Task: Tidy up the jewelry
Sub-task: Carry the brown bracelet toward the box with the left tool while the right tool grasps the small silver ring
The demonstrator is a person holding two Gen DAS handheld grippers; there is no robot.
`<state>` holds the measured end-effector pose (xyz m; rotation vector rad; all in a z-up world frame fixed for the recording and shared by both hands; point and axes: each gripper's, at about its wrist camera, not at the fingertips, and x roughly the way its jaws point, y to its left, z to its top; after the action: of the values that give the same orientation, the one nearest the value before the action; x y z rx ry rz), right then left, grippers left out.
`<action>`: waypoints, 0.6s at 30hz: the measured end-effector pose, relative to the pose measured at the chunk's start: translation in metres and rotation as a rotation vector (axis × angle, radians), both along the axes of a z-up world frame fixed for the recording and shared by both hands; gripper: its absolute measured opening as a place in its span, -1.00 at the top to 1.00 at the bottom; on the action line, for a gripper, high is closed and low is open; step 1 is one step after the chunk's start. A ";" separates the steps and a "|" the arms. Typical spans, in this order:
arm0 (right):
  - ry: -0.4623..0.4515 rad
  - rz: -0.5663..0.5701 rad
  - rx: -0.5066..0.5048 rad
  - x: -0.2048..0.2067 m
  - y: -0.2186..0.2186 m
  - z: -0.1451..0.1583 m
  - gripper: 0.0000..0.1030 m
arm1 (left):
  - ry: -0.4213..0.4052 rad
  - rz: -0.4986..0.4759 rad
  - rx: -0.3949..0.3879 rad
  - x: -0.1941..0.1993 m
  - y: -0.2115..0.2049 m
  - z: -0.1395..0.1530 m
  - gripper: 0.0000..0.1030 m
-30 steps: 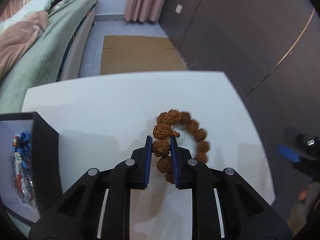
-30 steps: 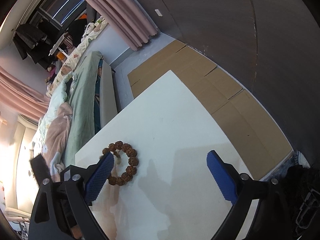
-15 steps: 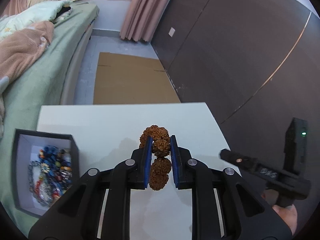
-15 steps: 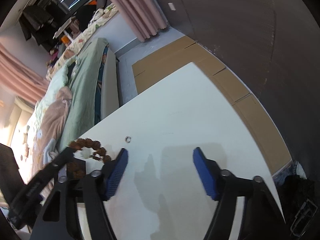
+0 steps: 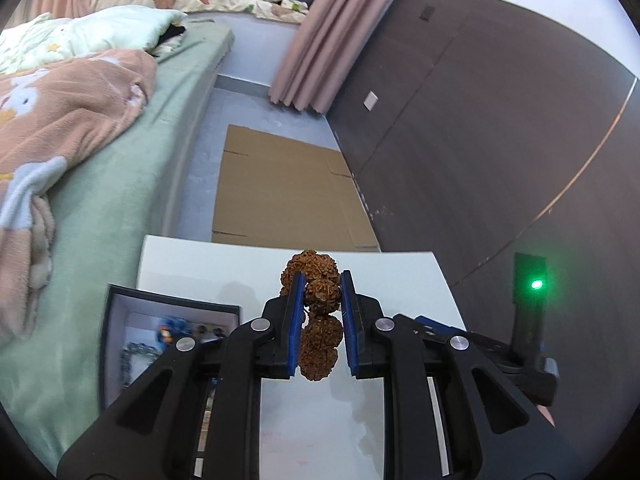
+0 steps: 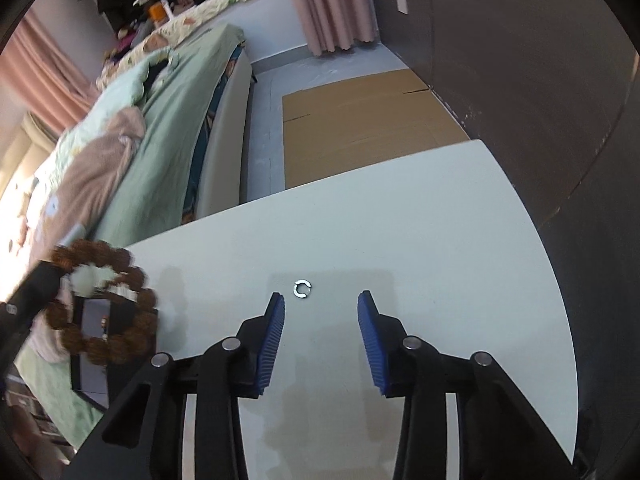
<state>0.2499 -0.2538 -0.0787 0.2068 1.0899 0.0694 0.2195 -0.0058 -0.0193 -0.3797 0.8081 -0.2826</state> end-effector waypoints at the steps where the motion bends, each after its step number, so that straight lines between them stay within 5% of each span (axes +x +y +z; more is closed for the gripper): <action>1: 0.003 0.003 -0.013 0.003 0.002 -0.001 0.30 | -0.005 0.008 -0.005 -0.001 0.005 0.002 0.65; 18: 0.060 0.091 -0.223 0.033 0.048 -0.033 0.48 | -0.053 0.123 -0.044 -0.017 0.064 0.024 0.65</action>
<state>0.2832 -0.2058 -0.1117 -0.0413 1.1571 0.0234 0.2021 0.0582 0.0046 -0.4592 0.7246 -0.1950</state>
